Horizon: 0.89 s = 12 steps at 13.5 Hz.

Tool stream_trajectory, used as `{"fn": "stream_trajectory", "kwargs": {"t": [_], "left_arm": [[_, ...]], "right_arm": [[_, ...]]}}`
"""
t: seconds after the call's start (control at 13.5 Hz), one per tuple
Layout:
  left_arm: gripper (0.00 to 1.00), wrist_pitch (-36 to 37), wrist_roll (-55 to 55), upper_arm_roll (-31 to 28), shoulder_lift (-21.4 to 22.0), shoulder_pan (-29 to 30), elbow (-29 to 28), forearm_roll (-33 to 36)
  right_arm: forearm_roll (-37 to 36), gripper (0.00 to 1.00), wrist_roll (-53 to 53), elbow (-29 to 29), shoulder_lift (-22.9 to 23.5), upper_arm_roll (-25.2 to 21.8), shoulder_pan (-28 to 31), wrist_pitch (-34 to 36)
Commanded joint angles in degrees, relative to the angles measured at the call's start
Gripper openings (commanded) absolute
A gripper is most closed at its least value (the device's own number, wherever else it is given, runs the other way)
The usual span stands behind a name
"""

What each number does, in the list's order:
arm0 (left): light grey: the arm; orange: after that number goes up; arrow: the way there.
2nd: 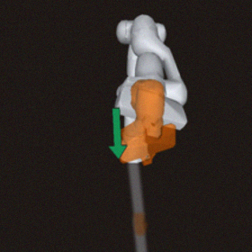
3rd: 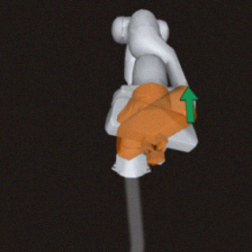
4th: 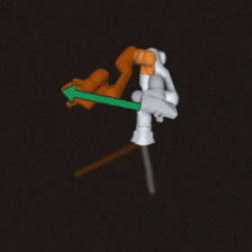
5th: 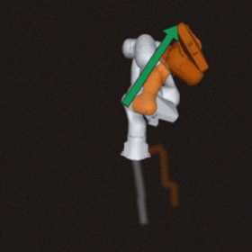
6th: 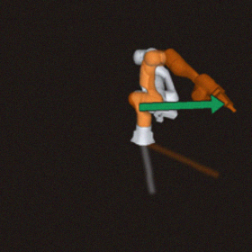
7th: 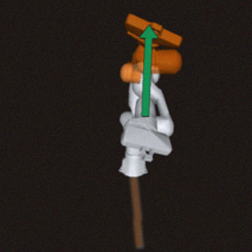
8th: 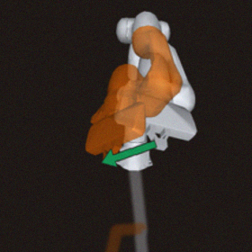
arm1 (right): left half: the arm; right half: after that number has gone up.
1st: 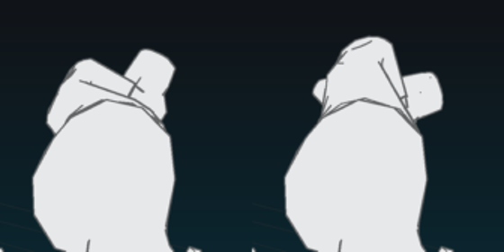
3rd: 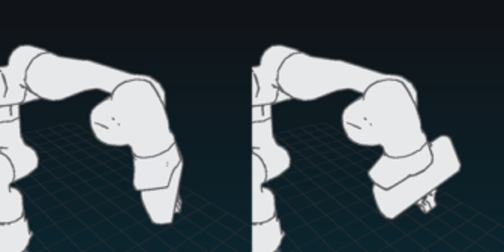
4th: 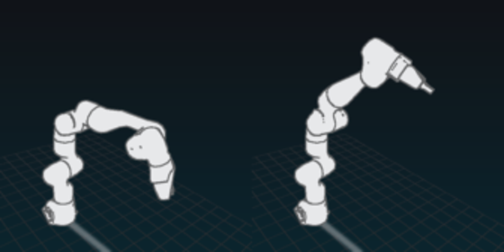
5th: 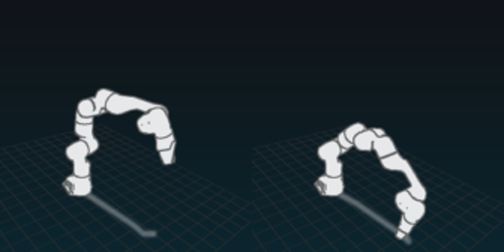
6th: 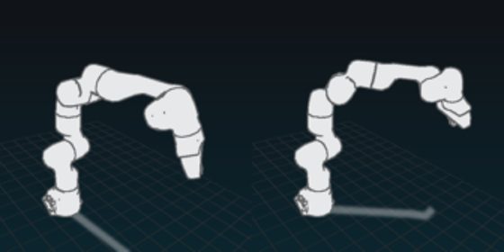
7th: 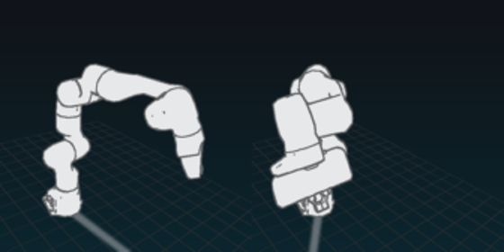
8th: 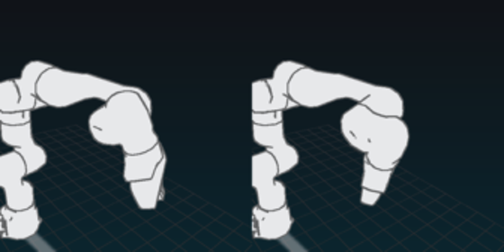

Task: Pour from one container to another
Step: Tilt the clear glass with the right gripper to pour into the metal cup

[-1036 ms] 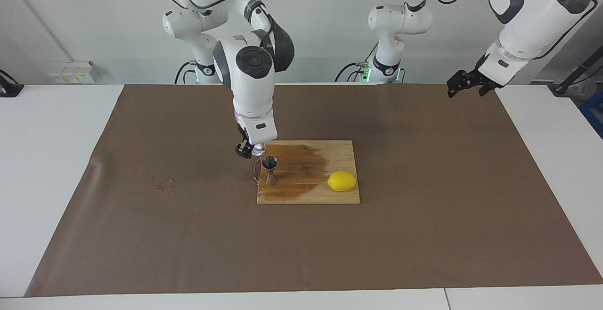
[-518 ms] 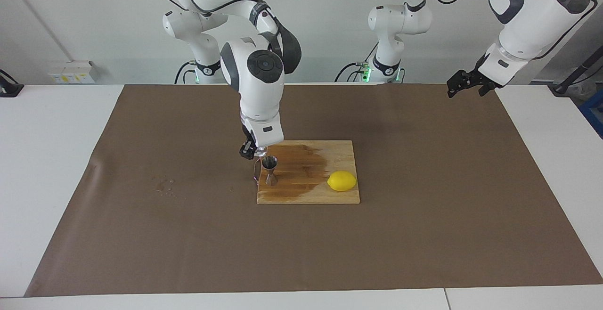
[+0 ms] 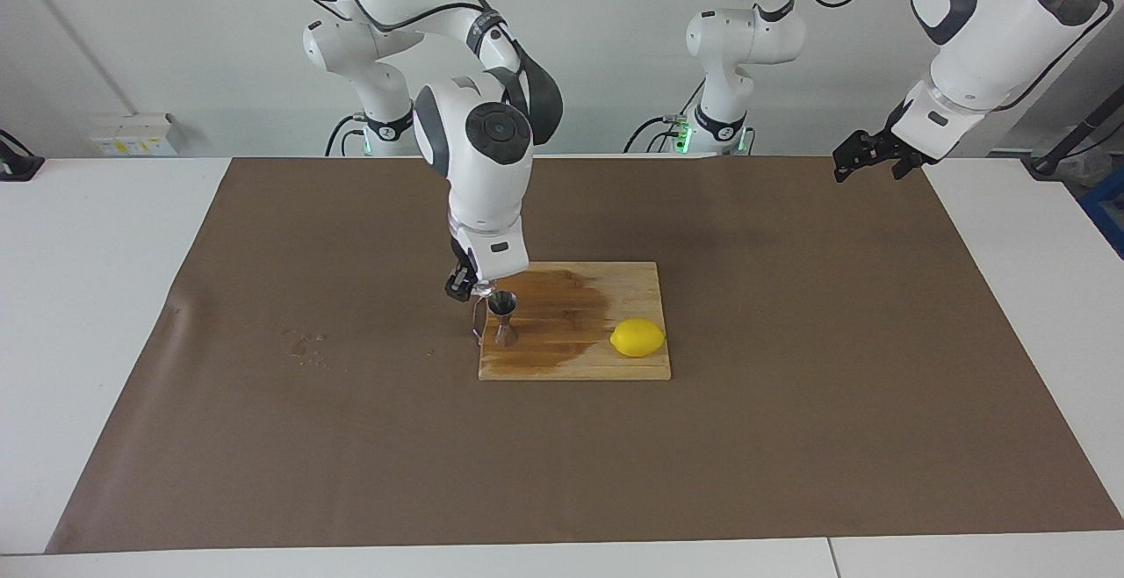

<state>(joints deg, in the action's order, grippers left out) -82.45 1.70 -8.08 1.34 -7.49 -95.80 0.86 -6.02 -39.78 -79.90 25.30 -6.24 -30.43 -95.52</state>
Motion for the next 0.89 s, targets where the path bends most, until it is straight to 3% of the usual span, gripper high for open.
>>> {"fn": "stream_trajectory", "kwargs": {"t": [0.0,0.81], "left_arm": [[1.00,0.1,-0.7,-0.4,1.7,-0.4,-1.8,0.1],[1.00,0.1,-0.7,-0.4,1.7,-0.4,-1.8,0.1]], "right_arm": [[-2.1,0.00,1.6,2.0,1.3,0.2,-0.7,1.5],[-2.2,0.00,1.9,2.5,1.9,0.2,-0.4,0.5]]}}
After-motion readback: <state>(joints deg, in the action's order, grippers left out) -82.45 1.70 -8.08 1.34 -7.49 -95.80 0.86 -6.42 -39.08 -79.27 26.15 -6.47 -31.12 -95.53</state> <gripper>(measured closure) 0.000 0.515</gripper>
